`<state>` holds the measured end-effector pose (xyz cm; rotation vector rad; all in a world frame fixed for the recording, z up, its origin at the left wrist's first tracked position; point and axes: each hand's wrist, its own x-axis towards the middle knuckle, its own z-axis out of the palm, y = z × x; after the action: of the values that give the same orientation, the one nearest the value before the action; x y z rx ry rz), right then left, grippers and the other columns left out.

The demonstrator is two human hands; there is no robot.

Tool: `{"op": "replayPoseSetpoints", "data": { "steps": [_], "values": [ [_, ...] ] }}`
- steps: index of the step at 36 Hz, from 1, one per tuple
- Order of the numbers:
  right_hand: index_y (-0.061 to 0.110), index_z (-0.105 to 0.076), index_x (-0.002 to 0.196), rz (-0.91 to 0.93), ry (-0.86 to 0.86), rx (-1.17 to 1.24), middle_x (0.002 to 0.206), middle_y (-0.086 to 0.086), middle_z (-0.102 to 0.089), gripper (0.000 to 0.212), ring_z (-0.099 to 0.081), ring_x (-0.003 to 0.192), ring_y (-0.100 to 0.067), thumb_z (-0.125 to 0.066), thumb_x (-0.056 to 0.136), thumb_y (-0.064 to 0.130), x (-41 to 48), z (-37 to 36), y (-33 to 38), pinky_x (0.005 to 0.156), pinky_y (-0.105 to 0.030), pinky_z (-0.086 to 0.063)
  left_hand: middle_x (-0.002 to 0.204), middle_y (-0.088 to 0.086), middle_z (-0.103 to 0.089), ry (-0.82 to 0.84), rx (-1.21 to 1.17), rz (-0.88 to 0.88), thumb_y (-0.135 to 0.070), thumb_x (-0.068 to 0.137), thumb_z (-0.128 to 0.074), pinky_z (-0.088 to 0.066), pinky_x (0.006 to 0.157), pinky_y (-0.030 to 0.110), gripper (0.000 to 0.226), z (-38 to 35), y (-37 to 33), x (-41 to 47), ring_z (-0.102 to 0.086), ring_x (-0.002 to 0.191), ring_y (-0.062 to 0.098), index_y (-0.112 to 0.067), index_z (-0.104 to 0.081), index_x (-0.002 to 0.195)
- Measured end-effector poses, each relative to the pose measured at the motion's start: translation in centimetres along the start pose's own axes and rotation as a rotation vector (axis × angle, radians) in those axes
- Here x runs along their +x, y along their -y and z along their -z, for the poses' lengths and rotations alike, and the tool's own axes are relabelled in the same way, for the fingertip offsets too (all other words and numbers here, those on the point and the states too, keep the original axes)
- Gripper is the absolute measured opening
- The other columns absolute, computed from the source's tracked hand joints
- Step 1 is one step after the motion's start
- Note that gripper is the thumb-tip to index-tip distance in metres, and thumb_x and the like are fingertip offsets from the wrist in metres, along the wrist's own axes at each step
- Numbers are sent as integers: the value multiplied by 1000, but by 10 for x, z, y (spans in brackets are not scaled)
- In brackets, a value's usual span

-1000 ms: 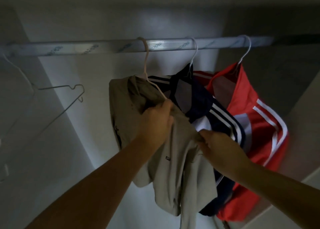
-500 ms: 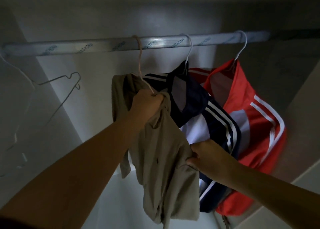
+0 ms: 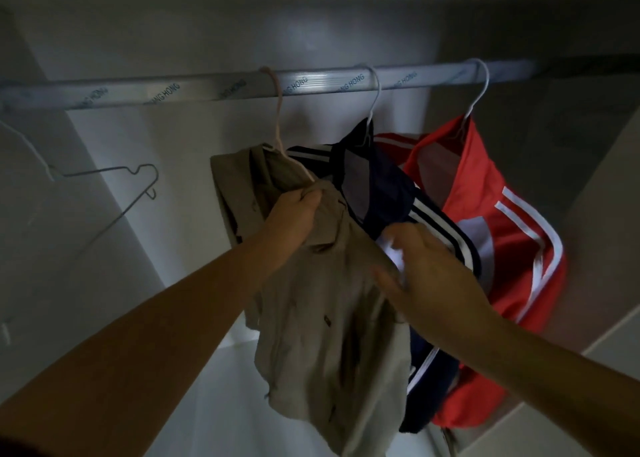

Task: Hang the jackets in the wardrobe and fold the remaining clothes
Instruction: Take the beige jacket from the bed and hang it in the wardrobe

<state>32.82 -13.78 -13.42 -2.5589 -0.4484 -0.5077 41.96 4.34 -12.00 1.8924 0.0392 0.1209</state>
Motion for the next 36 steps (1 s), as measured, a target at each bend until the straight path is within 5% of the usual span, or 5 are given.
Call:
{"op": "replayPoseSetpoints", "data": {
  "steps": [4, 11, 22, 26, 36],
  "values": [
    [18, -43, 134, -123, 295, -226, 126, -3, -56, 33, -54, 117, -20, -36, 103, 28, 16, -21, -4, 94, -30, -40, 135, 12, -51, -126, -9, -57, -24, 103, -38, -28, 92, 16, 38, 12, 8, -4, -48, 120, 24, -7, -48, 136],
    [21, -55, 112, -13, 152, -364, 97, -3, -65, 31, -62, 86, -22, -29, 103, 35, 18, -25, -11, 63, -27, -33, 53, -8, -39, -1, 534, -343, -20, 97, -50, -28, 50, 17, 39, 47, 62, -24, -39, 48, 2, -27, -38, 61],
    [18, -52, 117, -13, 335, -135, 77, 3, -55, 30, -45, 64, -11, -30, 103, 33, 18, -25, 13, 51, -22, -28, 86, -1, -55, 80, 444, -205, -5, 93, -44, -43, 71, 27, 26, 54, 45, -14, -54, 79, 17, -11, -55, 116],
    [16, -61, 100, -48, 321, 44, 68, 4, -54, 33, -47, 61, -6, -34, 102, 35, 18, -19, 13, 55, -14, -34, 81, -7, -58, 103, 267, -291, -27, 92, -46, -45, 63, 19, 10, 36, 27, -15, -57, 71, 7, -37, -50, 93],
    [10, -54, 87, -166, 359, 188, 61, 2, -48, 32, -47, 57, -9, -35, 103, 29, 17, -37, 12, 53, -17, -33, 81, -4, -65, 112, 172, -274, -20, 95, -51, -46, 73, 17, 16, 28, 25, -17, -61, 78, 6, -24, -64, 88]
  ]
}}
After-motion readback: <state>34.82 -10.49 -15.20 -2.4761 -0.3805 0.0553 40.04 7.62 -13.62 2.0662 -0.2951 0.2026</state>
